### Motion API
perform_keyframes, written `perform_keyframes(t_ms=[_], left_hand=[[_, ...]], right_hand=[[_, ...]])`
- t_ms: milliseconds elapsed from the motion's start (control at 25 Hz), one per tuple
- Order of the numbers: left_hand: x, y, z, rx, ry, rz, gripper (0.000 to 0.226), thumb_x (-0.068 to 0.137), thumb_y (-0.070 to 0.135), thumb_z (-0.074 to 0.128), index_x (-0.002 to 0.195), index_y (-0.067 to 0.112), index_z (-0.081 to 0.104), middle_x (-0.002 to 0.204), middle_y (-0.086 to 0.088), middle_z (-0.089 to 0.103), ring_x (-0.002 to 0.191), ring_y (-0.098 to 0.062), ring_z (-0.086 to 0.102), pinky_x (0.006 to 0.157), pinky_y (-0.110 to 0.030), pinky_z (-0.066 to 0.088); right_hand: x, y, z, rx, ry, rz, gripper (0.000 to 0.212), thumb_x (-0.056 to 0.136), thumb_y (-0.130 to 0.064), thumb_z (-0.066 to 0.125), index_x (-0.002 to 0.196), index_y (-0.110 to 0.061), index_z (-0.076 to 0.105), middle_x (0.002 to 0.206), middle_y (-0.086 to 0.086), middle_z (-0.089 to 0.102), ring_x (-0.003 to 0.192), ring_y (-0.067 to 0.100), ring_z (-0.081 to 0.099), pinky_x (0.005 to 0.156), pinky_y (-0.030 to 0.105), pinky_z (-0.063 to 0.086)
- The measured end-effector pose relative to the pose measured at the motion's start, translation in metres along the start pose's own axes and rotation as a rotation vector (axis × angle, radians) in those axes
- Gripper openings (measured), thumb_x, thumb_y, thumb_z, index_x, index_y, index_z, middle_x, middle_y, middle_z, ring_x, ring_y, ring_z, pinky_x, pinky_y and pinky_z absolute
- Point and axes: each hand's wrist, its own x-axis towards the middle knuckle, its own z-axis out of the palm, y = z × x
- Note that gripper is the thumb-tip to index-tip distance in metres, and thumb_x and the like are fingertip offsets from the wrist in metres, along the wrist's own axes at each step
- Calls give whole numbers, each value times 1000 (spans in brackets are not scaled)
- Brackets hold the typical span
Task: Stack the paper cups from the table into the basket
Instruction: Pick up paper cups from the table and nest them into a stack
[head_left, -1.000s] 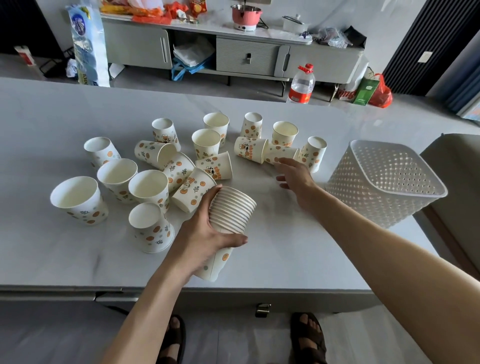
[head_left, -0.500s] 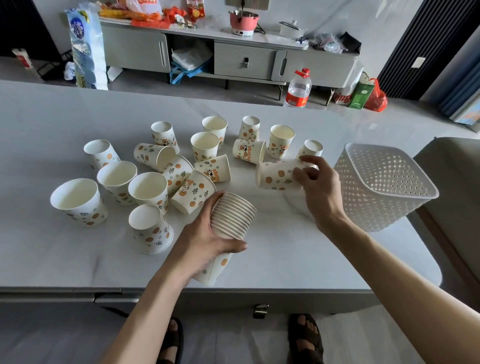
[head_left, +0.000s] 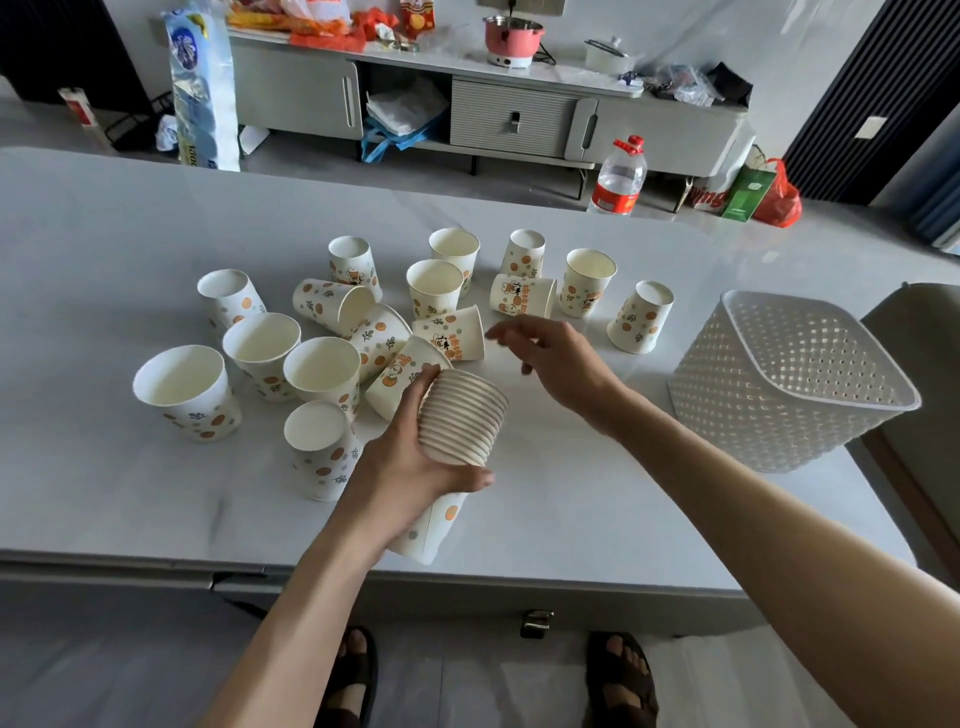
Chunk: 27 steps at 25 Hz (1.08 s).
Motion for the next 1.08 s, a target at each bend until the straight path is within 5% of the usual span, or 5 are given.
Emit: perform_keyframes(t_ms=[240,520,760,960,1080], left_hand=[[0,-4,-5,16,-6,-18,109,50,43,89,140,56,29,115,21,60,94,3,61,70,-19,48],[-2,-7,-8,26,-38,-31,118,54,32,94,146,50,24,125,12,56,98,10,53,75,-16,45],[-7,-5,-5,73,-106,-34,124,53,37,91,149,52,14,122,8,62,101,-7,63,75,-18,46],[-9,0,-4,16,-83,-10,120,45,44,89,145,56,23,117,26,59,98,13,59,72,-5,44],[-7,-1,-7,4,-41,3,121,46,41,90,148,50,25,124,23,57,107,3,58,88,-22,48]], right_hand=[[28,-8,28,204,-141,229,28,99,-19,53,123,-17,67,91,-10,65,73,7,56,61,18,41],[-2,23,-7,393,443,280,15,89,-2,63,100,-12,66,70,-1,61,54,10,47,47,18,41],[-43,6,-16,423,217,111,10,92,-7,61,90,-13,68,59,1,49,52,10,38,49,19,35],[-44,-15,-11,424,209,46,11,91,-4,61,85,-10,67,58,0,50,51,11,40,50,19,36],[-50,-20,1,405,-104,41,10,93,-7,60,85,-7,66,66,7,49,53,13,37,51,21,31]])
